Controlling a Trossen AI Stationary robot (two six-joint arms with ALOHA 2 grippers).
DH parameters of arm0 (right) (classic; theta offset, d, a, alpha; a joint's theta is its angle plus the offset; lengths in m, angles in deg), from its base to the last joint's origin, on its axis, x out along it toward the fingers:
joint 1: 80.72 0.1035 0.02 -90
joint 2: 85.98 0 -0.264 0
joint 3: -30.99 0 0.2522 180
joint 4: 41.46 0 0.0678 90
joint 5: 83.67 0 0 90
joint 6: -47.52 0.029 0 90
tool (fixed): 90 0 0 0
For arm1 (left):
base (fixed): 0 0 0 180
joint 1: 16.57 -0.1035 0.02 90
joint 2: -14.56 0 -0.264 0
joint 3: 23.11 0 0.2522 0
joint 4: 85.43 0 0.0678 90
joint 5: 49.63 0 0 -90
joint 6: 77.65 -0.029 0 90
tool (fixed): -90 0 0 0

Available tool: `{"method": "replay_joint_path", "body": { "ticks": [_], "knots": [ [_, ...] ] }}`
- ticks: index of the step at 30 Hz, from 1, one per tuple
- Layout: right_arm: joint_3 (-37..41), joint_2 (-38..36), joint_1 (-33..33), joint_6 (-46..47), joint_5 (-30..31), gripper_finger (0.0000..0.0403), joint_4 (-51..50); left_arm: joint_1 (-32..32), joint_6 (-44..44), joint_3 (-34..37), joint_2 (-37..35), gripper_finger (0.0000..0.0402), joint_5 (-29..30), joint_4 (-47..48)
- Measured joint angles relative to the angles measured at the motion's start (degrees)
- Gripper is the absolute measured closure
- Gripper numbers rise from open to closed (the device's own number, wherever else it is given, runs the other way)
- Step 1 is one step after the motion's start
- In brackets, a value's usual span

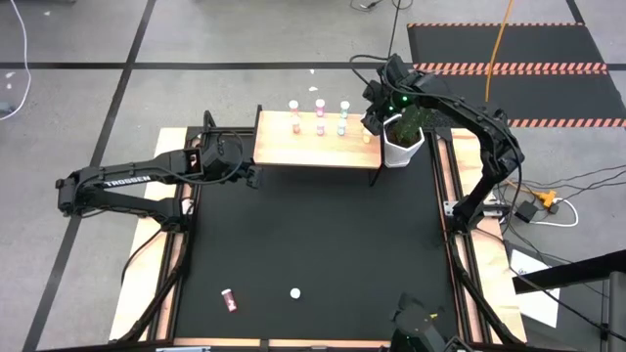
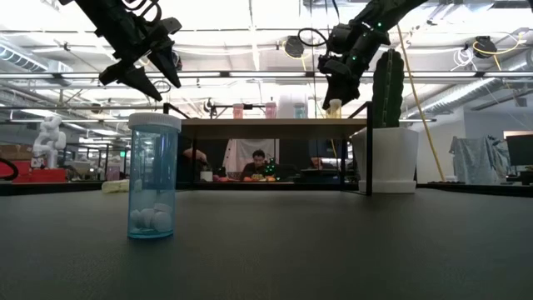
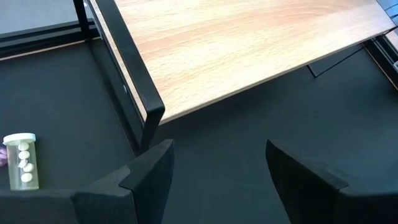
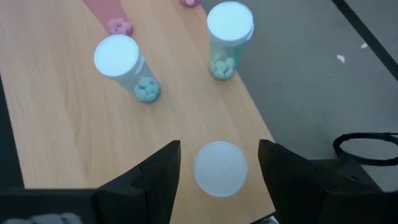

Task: Pick and place medicine bottles onto shelf by color
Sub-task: Adjust the yellow pill bottles on the shelf

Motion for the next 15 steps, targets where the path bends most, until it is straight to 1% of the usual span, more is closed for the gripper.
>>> {"method": "replay_joint_path", "body": {
  "ticks": [4, 11, 15],
  "knots": [
    [-0.01, -0.06, 0.04, 0.04, 0.05, 0.0214, 0.46, 0.22, 0.40, 0.00, 0.00, 0.0147, 0.00, 0.01],
    [-0.01, -0.06, -0.02, 0.04, 0.11, 0.0282, 0.00, 0.22, 0.55, 0.00, 0.00, 0.0147, -0.01, 0.14],
    [-0.01, -0.06, -0.02, -0.22, 0.21, 0.0291, 0.31, 0.22, 0.46, 0.00, 0.00, 0.0147, 0.00, 0.14]
  ]
}}
